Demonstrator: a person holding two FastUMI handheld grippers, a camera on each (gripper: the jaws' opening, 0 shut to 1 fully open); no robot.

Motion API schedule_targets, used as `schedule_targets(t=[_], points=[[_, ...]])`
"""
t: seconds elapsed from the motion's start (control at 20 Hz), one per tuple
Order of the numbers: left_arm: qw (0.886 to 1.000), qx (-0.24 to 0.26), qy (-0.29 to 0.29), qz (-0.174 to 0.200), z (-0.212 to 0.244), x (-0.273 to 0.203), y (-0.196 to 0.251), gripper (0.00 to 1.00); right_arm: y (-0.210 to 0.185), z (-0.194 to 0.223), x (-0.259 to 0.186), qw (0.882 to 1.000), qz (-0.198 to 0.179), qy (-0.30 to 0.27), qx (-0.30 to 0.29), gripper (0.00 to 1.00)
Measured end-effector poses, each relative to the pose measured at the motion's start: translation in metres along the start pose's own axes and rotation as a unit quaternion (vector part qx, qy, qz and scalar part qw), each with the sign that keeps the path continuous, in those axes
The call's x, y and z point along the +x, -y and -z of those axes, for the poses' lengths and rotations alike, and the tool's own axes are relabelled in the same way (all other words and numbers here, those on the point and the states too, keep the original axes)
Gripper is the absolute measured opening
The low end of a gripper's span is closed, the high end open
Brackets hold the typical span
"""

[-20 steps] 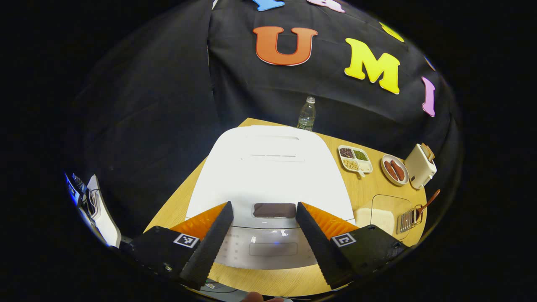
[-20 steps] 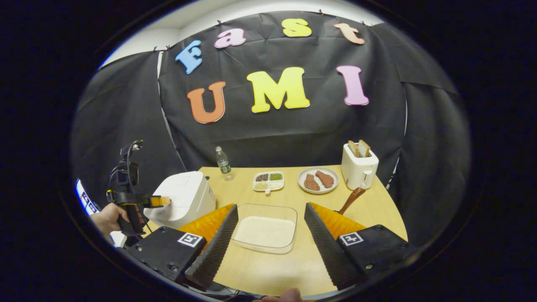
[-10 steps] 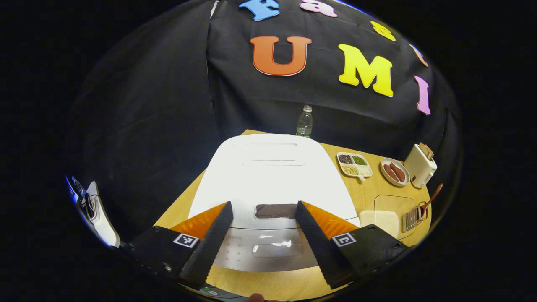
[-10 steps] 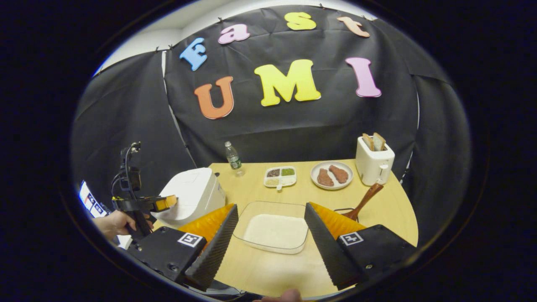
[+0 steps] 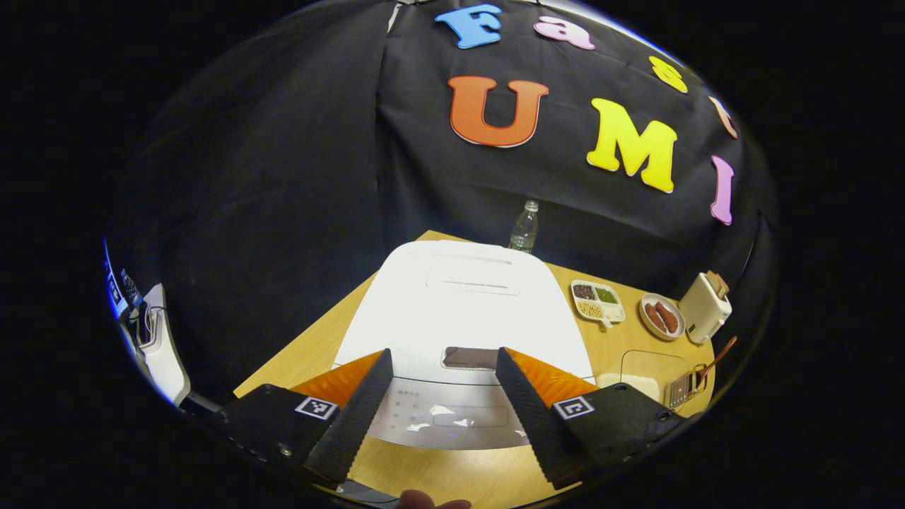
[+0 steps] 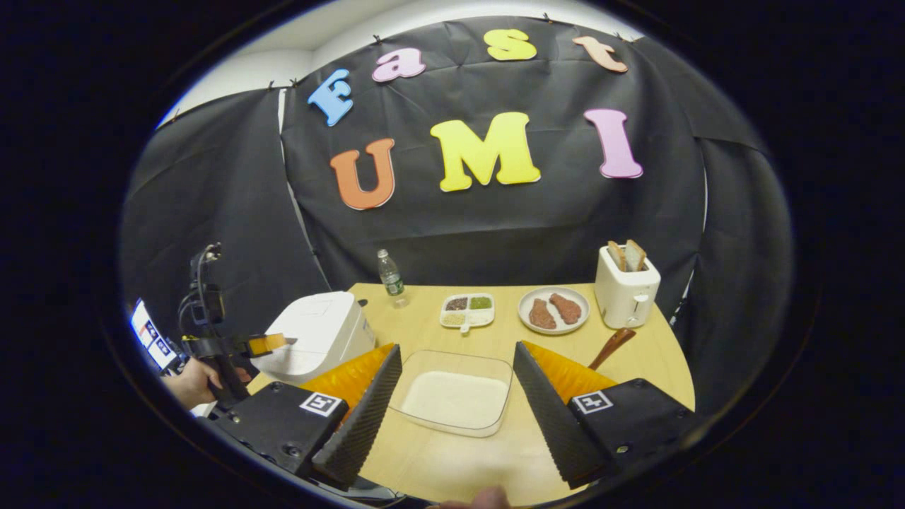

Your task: Close the left gripper, press the button to open the rice cooker; take a wooden spoon from the chopstick holder with the right hand, scoop a spoonful of rice and pour it into the rice cooker, then put the wooden spoon back into the chopstick holder.

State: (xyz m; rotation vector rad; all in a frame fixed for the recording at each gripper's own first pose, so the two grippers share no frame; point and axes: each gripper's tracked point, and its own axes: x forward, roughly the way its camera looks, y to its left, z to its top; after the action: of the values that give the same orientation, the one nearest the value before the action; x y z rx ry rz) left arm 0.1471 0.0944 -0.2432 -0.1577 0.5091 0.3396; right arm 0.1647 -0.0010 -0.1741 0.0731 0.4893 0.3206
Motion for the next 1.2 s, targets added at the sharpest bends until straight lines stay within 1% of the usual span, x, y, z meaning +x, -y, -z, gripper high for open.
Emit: schedule_targets(t=[0.05, 0.1, 0.15, 0.3, 0.5, 0.6, 0.7, 0.8, 0.9, 0.95, 1.0, 1.05, 1.1, 1.15, 1.2], points=[[1.0, -0.006, 0.013, 0.006, -0.01, -0.008, 0.003, 0.94, 0.001, -0.007, -0.003, 1.0, 0.007, 0.009, -0.005, 1.0], [0.999, -0.01, 0.029, 0.014, -0.022, -0.019, 0.009, 0.94, 0.0, -0.017, -0.006, 1.0, 0.01, 0.024, -0.009, 0.99], [0.999, -0.011, 0.046, 0.026, -0.031, -0.033, 0.019, 0.95, -0.004, -0.026, -0.011, 0.999, 0.012, 0.04, -0.011, 1.0], [0.994, 0.012, 0.104, 0.037, -0.069, -0.079, 0.027, 0.95, -0.019, -0.048, -0.036, 0.996, 0.022, 0.09, -0.017, 1.0], [0.98, 0.04, 0.175, 0.085, -0.103, -0.163, 0.042, 0.94, -0.047, -0.056, -0.092, 0.989, 0.045, 0.141, -0.022, 1.0], [0.973, 0.05, 0.196, 0.111, -0.104, -0.202, 0.046, 0.94, -0.061, -0.052, -0.126, 0.985, 0.059, 0.16, -0.023, 0.99], [0.966, 0.055, 0.214, 0.134, -0.101, -0.244, 0.047, 0.94, -0.075, -0.043, -0.162, 0.982, 0.069, 0.172, -0.027, 1.0], [0.959, 0.056, 0.232, 0.155, -0.095, -0.279, 0.049, 0.94, -0.083, -0.038, -0.198, 0.978, 0.086, 0.188, -0.036, 0.99], [0.955, 0.05, 0.228, 0.183, -0.079, -0.308, 0.058, 0.94, -0.092, -0.024, -0.226, 0.976, 0.096, 0.19, -0.044, 1.0], [0.952, 0.052, 0.229, 0.194, -0.075, -0.323, 0.059, 0.94, -0.095, -0.017, -0.239, 0.976, 0.102, 0.187, -0.04, 0.99], [0.95, 0.059, 0.234, 0.199, -0.071, -0.336, 0.06, 0.94, -0.099, -0.011, -0.249, 0.977, 0.102, 0.185, -0.035, 1.0], [0.947, 0.066, 0.239, 0.203, -0.067, -0.348, 0.06, 0.94, -0.103, -0.007, -0.26, 0.977, 0.103, 0.183, -0.033, 0.99], [0.945, 0.071, 0.242, 0.207, -0.061, -0.357, 0.06, 0.94, -0.104, -0.005, -0.269, 0.976, 0.108, 0.185, -0.034, 0.99], [0.944, 0.07, 0.243, 0.21, -0.057, -0.366, 0.062, 0.94, -0.104, -0.004, -0.278, 0.975, 0.113, 0.188, -0.034, 1.0], [0.945, 0.068, 0.241, 0.211, -0.053, -0.371, 0.062, 0.94, -0.106, -0.004, -0.285, 0.974, 0.114, 0.193, -0.033, 0.99]])
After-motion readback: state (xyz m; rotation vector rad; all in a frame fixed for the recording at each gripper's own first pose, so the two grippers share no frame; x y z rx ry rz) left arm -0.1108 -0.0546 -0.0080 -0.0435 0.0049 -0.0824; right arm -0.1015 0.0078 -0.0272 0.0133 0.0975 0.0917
